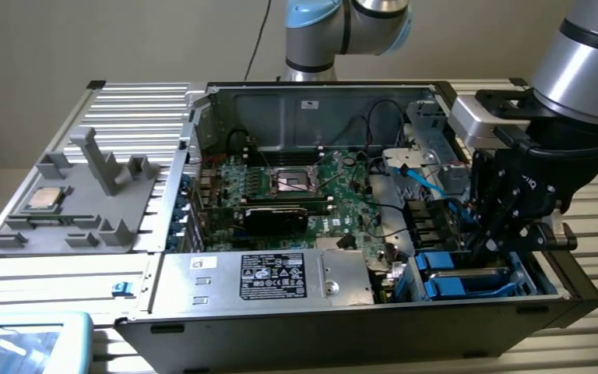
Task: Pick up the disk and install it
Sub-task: 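Insert the first disk wire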
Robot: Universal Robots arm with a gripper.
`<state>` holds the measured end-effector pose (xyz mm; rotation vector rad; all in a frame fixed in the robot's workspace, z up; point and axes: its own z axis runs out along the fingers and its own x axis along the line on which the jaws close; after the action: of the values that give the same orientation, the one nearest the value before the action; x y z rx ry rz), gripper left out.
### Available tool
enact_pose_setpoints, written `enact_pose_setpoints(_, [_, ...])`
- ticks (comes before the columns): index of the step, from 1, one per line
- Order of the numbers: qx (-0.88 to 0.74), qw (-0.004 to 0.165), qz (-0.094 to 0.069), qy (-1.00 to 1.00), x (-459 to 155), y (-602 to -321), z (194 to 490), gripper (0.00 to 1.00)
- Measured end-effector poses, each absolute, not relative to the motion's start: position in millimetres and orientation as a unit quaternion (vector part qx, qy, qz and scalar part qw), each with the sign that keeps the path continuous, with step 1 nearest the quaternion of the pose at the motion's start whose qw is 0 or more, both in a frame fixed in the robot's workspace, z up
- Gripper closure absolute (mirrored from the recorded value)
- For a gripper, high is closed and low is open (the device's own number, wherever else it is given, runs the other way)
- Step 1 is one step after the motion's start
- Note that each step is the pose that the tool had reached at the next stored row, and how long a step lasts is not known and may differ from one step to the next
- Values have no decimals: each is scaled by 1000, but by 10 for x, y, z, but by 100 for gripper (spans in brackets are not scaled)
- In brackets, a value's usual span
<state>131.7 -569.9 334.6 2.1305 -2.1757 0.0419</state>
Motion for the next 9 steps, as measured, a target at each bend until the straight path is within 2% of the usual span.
enact_pose_setpoints(9, [699,48,14,-714,1317,-5697,3334,83])
